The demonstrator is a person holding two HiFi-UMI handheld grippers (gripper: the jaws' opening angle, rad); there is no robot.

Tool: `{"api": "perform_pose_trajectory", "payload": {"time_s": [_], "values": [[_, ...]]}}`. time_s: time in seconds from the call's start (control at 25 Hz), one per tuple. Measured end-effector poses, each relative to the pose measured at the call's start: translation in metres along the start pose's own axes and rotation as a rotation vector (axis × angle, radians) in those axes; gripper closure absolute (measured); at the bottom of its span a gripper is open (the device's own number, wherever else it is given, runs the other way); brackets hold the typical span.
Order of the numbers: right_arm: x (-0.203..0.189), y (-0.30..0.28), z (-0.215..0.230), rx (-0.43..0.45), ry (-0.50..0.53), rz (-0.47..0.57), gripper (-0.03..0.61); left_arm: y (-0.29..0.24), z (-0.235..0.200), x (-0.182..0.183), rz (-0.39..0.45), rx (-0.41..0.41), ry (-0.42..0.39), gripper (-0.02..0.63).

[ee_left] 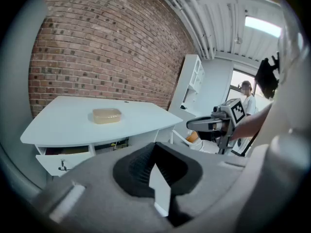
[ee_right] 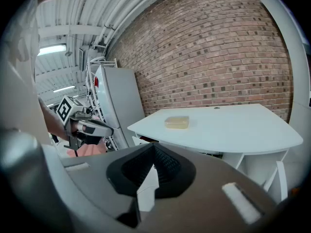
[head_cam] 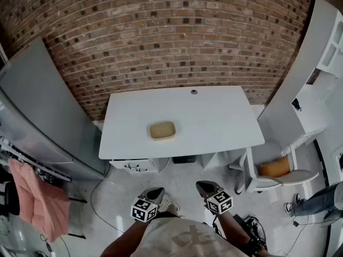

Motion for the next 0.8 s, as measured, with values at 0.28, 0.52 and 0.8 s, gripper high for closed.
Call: {"api": "perform_pose_trajectory", "payload": {"time_s": [0.28, 0.52, 0.8], "values": [[0.0, 0.021, -0.023, 0.032, 0.007, 0.029, 0.571, 0.028, 0.021, -0.007, 0.019, 0.012, -0.036, 0.609], [-0.005, 0.034, -0.033, 0.015, -0.016, 0.059, 0.571, 0.043, 0.032, -0.023, 0.015, 0.025, -0.021, 0.609], [-0.014, 0.05, -0.029, -0.001, -0.023, 0.063, 0.571, 0.044, 0.046, -0.026, 0.017, 0.019, -0.02, 0.609]]}}
Point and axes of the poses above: the fingertips, and each gripper's own axes: y backward along the fingers, z to its right, x out of its top, the point moved 2 cm from there along y, backward along the fingers, and after that the axes turned 4 degrees about z, right-handed, at the moved point
